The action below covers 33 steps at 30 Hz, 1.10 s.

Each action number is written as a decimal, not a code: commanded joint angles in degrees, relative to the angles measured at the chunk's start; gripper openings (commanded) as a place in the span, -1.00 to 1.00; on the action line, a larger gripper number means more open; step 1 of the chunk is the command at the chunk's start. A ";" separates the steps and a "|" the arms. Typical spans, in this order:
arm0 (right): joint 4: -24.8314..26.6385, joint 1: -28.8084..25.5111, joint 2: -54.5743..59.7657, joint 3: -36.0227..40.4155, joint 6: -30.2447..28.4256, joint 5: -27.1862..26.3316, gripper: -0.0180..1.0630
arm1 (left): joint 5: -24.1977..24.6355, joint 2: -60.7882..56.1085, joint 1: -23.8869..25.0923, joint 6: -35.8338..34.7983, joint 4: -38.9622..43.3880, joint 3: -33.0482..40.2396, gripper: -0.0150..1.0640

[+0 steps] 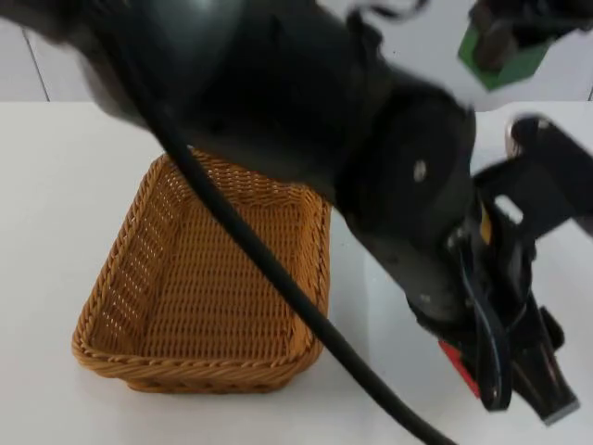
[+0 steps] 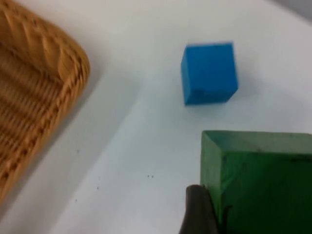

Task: Pick up one cube with each hand and place exactly two cubes into the same basket, leaving the remaining cube outside.

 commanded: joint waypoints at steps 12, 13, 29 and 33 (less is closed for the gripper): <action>0.14 -0.06 -3.11 -0.38 -0.40 0.58 -0.97 | 5.90 -8.87 -0.11 -0.19 -0.01 0.12 -0.98; 0.14 -0.06 -3.11 -0.38 -0.40 0.58 -0.97 | 6.06 -9.02 -0.11 -0.44 0.15 0.12 -0.98; 0.14 0.05 -3.11 -0.38 -0.40 1.38 -0.97 | 10.40 -9.23 5.72 -7.31 4.84 0.12 -0.98; 0.25 0.04 -2.30 -0.38 -0.40 1.38 -0.97 | 11.48 -9.58 8.56 -7.78 4.84 0.12 -0.98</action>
